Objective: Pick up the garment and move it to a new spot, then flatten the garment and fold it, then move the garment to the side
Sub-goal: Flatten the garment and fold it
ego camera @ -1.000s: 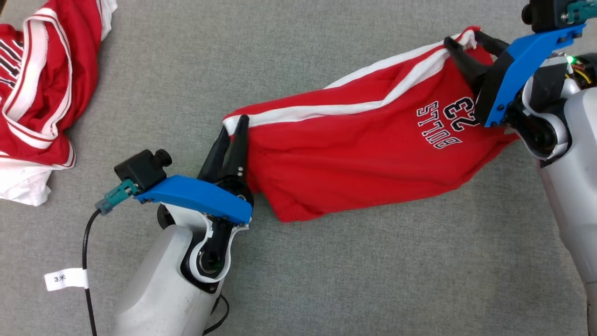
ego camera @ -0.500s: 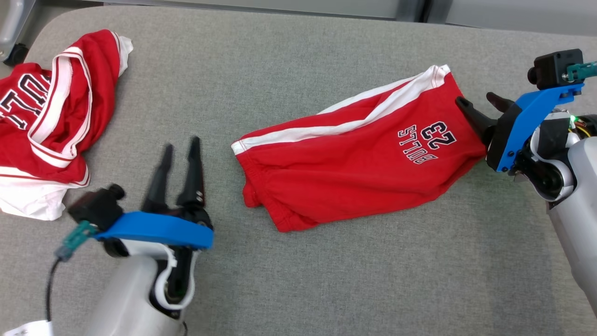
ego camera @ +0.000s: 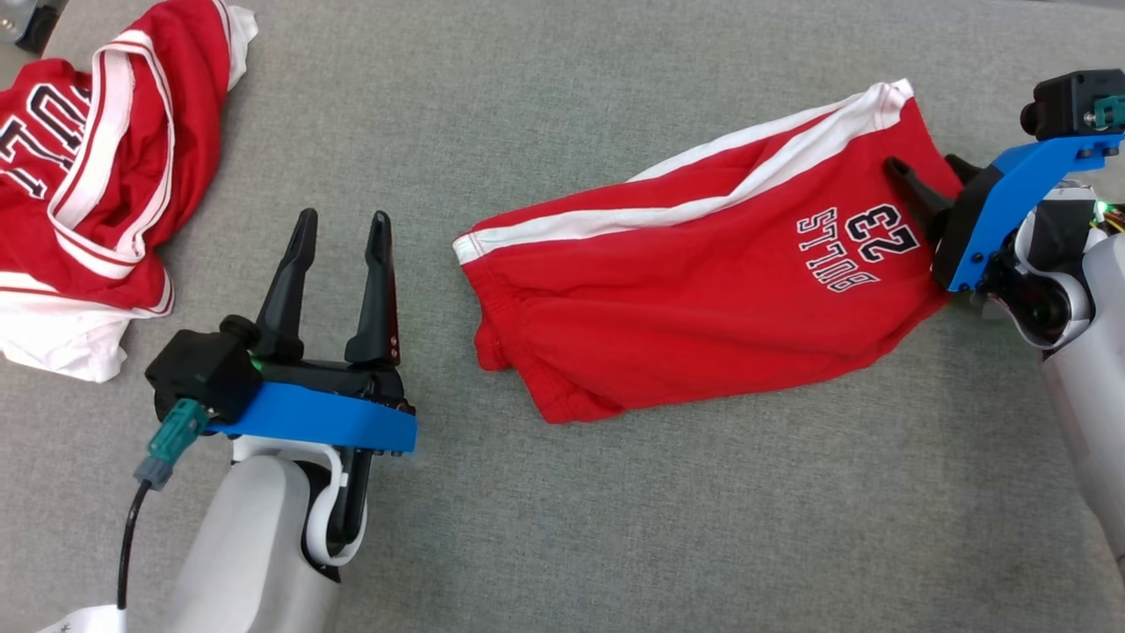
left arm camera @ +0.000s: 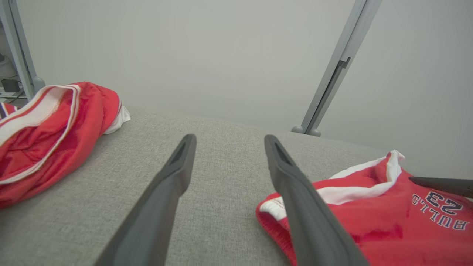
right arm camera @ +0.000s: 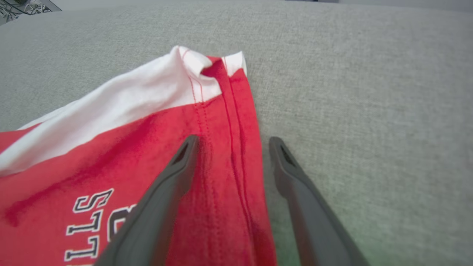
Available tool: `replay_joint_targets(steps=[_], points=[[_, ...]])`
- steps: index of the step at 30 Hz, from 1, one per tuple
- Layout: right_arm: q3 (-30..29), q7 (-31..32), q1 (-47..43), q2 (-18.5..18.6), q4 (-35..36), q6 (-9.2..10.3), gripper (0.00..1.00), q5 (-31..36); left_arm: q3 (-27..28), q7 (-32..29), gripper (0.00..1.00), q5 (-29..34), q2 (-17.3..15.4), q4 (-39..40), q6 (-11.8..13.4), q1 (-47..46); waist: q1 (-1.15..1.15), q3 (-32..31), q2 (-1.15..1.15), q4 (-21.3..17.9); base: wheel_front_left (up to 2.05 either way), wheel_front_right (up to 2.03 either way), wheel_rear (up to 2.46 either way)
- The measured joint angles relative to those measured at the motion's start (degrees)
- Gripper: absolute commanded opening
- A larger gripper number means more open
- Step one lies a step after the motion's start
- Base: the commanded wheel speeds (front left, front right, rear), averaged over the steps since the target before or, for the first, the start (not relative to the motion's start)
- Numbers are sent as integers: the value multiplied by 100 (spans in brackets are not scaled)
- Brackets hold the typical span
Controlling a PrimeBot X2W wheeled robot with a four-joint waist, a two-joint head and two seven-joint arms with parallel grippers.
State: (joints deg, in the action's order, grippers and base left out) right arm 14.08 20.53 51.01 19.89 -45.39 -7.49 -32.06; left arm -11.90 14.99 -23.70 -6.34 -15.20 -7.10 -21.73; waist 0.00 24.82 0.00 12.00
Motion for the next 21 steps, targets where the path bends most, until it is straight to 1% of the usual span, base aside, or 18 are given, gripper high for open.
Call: replay_joint_targets(steps=[4,5,6,7,10,14,17,21], points=[[1,59,89,-87,-172,2,100,101,-4,0,100,115,60,19,-2,23,0,53,0,63,0,0,0],[12,63,87,-105,-187,9,81,101,0,1,100,122,69,29,-2,32,0,51,0,61,0,0,0],[54,62,82,-118,-183,10,30,104,0,0,100,143,77,29,-3,42,0,37,0,58,0,0,0],[77,47,64,-132,-175,11,0,107,-13,1,100,156,77,30,-3,58,0,20,0,51,0,0,0],[125,-134,-91,-194,-104,8,0,70,-58,1,100,141,51,34,-11,118,0,-50,0,5,0,0,0],[178,-374,-367,-238,118,0,0,-11,-91,0,100,63,-92,-22,-12,236,0,-174,0,-139,0,0,0],[107,-541,-587,-153,271,0,0,-48,-137,0,100,46,-172,-65,-30,337,0,-309,0,-281,0,0,0],[-199,-656,-850,63,397,0,0,80,-116,1,100,22,-253,-90,-31,452,0,-535,0,-467,0,0,0]])
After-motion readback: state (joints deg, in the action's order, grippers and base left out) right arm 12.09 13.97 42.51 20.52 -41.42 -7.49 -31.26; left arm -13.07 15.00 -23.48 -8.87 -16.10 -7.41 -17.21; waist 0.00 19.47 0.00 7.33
